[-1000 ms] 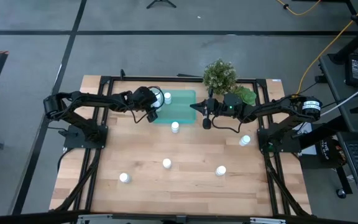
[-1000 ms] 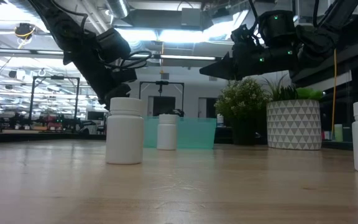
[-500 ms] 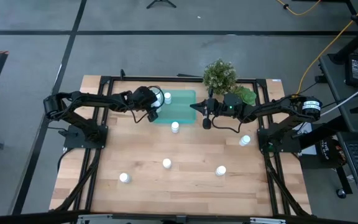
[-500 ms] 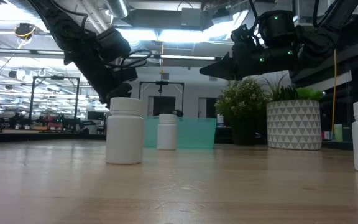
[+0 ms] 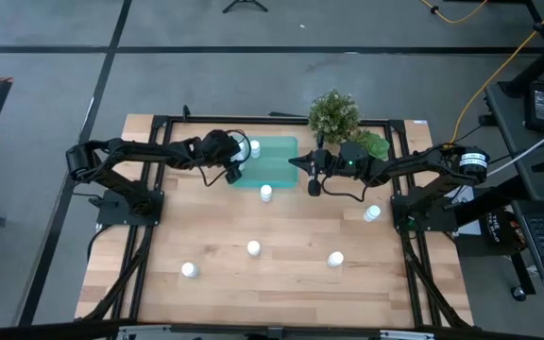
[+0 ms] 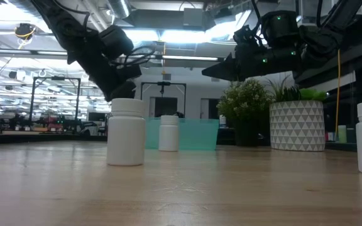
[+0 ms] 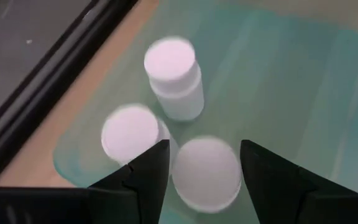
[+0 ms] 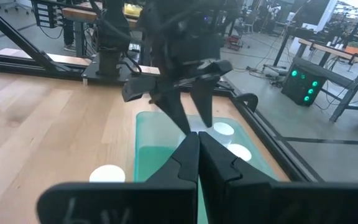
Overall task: Pick and place pill bottles into a basket
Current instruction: Put the white pill bottle into the green bin
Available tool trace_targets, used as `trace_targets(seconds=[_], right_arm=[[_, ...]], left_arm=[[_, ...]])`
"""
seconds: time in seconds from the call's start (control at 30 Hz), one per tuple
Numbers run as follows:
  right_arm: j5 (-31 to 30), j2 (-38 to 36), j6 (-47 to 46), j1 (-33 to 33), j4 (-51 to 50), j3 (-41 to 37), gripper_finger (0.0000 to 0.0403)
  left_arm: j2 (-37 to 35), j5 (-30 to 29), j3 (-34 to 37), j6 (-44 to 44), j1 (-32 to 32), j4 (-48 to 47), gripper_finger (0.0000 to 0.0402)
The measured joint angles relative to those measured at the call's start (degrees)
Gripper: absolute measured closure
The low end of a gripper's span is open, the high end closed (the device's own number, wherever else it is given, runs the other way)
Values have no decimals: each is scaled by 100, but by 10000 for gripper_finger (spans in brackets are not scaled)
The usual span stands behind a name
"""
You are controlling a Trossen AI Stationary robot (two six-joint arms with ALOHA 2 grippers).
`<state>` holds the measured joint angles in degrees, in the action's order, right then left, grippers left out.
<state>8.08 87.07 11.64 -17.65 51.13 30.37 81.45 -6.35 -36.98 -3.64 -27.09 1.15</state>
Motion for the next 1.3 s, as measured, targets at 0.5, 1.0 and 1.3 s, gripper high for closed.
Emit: trace_targets(seconds=[0.5,1.0,1.3], right_arm=[[-1,-2,-16,0,-32,0,398],[15,-2,-495,160,-812,0,398],[13,-2,-232,383,-824,0,398]], left_arm=[[-1138,78,-559,-941,120,-947,230],[-2494,2111,-559,-1178,424,-795,398],[-2253,2299,-556,-828,448,-604,399]])
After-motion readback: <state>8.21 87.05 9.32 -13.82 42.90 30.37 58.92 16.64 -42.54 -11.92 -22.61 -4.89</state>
